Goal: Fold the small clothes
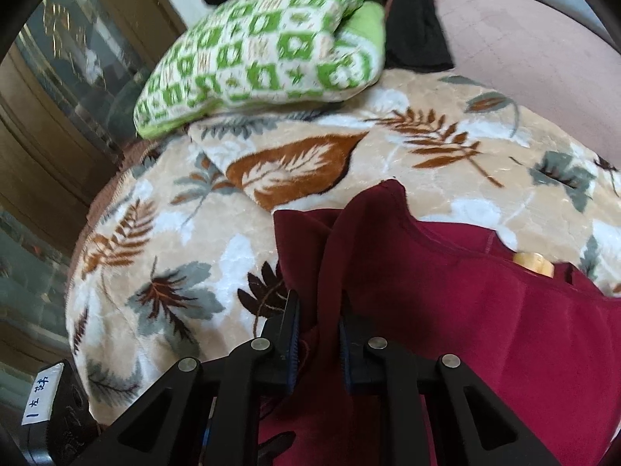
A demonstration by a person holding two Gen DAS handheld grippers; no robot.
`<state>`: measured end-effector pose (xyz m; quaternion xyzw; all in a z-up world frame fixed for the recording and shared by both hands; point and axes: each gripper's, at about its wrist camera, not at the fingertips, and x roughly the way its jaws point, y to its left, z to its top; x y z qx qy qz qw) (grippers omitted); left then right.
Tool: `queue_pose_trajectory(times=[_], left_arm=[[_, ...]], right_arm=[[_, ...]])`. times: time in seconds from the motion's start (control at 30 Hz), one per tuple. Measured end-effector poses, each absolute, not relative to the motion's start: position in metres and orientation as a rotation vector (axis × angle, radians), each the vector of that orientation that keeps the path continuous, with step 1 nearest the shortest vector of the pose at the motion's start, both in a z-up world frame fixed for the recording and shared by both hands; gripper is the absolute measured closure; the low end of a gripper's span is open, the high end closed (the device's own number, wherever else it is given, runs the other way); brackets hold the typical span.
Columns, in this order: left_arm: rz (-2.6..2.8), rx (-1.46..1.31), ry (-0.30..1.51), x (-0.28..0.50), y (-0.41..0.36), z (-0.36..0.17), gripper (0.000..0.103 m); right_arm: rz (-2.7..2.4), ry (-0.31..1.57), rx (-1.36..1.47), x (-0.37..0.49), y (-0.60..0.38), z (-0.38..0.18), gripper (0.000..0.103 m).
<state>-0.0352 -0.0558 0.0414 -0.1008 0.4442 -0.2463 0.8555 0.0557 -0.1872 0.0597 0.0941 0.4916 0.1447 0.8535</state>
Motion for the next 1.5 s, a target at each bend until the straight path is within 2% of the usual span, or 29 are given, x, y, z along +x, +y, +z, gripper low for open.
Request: queue_pose_trajectory(times=[0.13, 0.23, 0.27, 0.33, 0.4, 0.47, 0.63, 0.67, 0.7, 0.77, 0.93, 1.17, 1.33, 1.5], left_arm=[[-0.568, -0.134, 0.891, -0.047, -0.071, 0.047, 0.082], [-0.573, -0.103, 0.899, -0.046, -0.077, 0.042, 0.082], [-0.573, -0.094, 0.897, -0.045, -0.079, 0.041, 0.082], [-0.572, -0.079, 0.889, -0.048, -0.081, 0.04, 0.082], [-0.574, -0.081, 0.892, -0.05, -0.081, 0.04, 0.082], [-0.595, -0.098, 0.889, -0.05, -0.082, 0.039, 0.082], [-0.593, -0.106, 0.896, -0.05, -0.079, 0.038, 0.082], [-0.591, -0.104, 0.894, -0.051, -0.078, 0.039, 0.082], [-0.594, -0.106, 0.893, -0.051, -0.077, 0.039, 0.082], [-0.616, -0.127, 0.898, -0.052, -0.075, 0.044, 0.082], [-0.725, -0.14, 0.877, -0.072, -0.101, 0.077, 0.082], [-0.875, -0.083, 0.872, -0.102, -0.204, 0.108, 0.082], [-0.95, -0.064, 0.948, -0.113, -0.247, 0.096, 0.082], [-0.949, 0.027, 0.941, -0.121, -0.23, 0.104, 0.081]], right_arm=[[0.297, 1.008, 0.397, 0.044, -0.229, 0.057, 0.088], [0.3, 1.005, 0.452, 0.039, -0.241, 0.052, 0.088], [0.306, 0.995, 0.444, 0.037, -0.24, 0.053, 0.084], [0.323, 0.973, 0.417, 0.037, -0.232, 0.059, 0.074], [0.33, 0.968, 0.394, 0.038, -0.225, 0.063, 0.041], [0.322, 0.996, 0.328, 0.044, -0.211, 0.064, 0.036], [0.319, 1.096, 0.215, 0.057, -0.188, 0.046, 0.037], [0.289, 1.102, 0.181, 0.056, -0.186, 0.042, 0.051], [0.267, 1.093, 0.166, 0.054, -0.188, 0.04, 0.078], [0.256, 1.062, 0.206, 0.047, -0.2, 0.041, 0.084], [0.271, 0.977, 0.205, 0.012, -0.24, 0.08, 0.086], [0.155, 0.934, 0.178, -0.033, -0.338, 0.122, 0.087], [0.031, 0.962, 0.236, -0.052, -0.409, 0.098, 0.087], [-0.103, 1.017, 0.297, -0.046, -0.445, 0.049, 0.087]])
